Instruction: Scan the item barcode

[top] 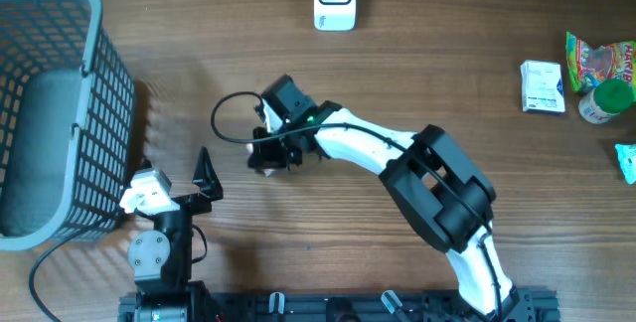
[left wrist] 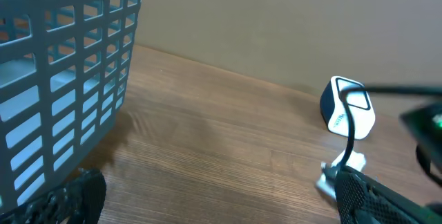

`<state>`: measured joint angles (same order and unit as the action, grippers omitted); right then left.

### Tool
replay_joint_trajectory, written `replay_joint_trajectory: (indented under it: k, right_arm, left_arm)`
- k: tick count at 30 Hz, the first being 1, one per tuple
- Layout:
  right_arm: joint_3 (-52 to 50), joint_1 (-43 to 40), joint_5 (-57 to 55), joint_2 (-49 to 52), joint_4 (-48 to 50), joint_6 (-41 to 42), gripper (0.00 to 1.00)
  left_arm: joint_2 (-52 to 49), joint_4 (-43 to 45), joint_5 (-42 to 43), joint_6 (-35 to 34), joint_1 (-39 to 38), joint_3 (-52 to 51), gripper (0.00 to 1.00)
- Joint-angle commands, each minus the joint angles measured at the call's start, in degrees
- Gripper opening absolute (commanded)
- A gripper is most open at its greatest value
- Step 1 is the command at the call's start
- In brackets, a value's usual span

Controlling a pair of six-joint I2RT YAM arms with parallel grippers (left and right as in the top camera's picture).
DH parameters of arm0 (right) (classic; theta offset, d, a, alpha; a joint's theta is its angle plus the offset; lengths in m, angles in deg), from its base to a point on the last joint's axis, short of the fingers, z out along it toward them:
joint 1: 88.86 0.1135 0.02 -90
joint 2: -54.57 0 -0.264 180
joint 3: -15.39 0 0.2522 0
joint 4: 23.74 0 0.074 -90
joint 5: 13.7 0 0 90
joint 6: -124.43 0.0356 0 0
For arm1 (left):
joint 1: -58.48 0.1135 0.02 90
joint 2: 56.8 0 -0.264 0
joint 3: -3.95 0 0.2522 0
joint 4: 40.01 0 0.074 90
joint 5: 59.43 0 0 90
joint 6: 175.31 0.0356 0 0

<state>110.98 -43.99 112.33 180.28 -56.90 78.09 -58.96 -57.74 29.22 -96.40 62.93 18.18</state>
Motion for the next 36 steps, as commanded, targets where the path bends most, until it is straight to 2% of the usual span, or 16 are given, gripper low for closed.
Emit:
replay_joint_trajectory:
  k: [1,8,13,16,22,23,24,25,26,27,28,29,30,31,32,36]
  right_arm:
    - [0.2,-0.3,-3.7,0.8,-4.1,-3.0,0.05]
    - [0.5,-6.0,-7.2,-0.9,-9.5,-6.9,0.04]
    - [0.5,-11.4,-21.5,-6.1,-21.9,-12.2,0.04]
    - [0.5,-12.8,-26.1,-10.3,-26.2,-14.4,0.05]
    - [0.4,-13.1,-25.9,-15.6,-23.2,-14.2,0.05]
    - [0.3,-13.1,-26.1,-15.3,-21.5,-12.2,0.08]
    - [-0.2,-13.0,-26.1,-15.1,-18.2,-7.9,0.31]
    - [-0.6,-12.7,-26.1,-15.1,-15.8,-7.5,0.52]
    - [-0.9,-12.6,-26.4,-14.9,-13.9,-7.6,0.64]
    - [-1.0,-12.5,-26.6,-14.6,-12.7,-7.5,0.71]
    - [-1.0,-12.5,-27.0,-14.1,-11.0,-7.5,0.72]
    - [-1.0,-12.5,-27.5,-13.3,-9.1,-7.5,0.68]
    - [-1.0,-12.5,-27.7,-12.5,-7.5,-7.5,0.49]
    - [-0.9,-12.5,-27.7,-11.6,-6.2,-7.5,0.23]
    - [-0.9,-12.5,-27.7,-10.5,-5.1,-6.5,0.06]
    - [-0.9,-12.5,-27.6,-6.4,-3.5,-4.4,0.05]
  left_arm:
    - [0.2,-0.2,0.7,-0.3,-0.2,-0.1,1.00]
    - [0.2,-0.2,0.7,-0.3,-0.2,-0.1,1.00]
    - [0.2,-0.2,0.7,-0.3,-0.2,-0.1,1.00]
    - [0.2,-0.2,0.7,-0.3,-0.2,-0.1,1.00]
    - [0.2,-0.2,0.7,-0.3,-0.2,-0.1,1.00]
    - [0.2,-0.2,0.7,-0.3,-0.2,-0.1,1.00]
    - [0.2,-0.2,0.7,-0.3,-0.2,-0.1,1.00]
    - [0.2,-0.2,0.7,-0.3,-0.2,-0.1,1.00]
    - [0.2,-0.2,0.7,-0.3,-0.2,-0.1,1.00]
    - [0.2,-0.2,0.7,-0.3,-0.2,-0.1,1.00]
    - [0.2,-0.2,0.7,-0.3,-0.2,-0.1,1.00]
    - [0.2,-0.2,0.7,-0.3,-0.2,-0.1,1.00]
    - [0.2,-0.2,0.7,-0.3,-0.2,-0.1,1.00]
    - [0.2,-0.2,0.7,-0.3,-0.2,-0.1,1.00]
    - [0.2,-0.2,0.7,-0.3,-0.2,-0.1,1.00]
    - [0.2,-0.2,0.7,-0.3,-0.2,-0.1,1.00]
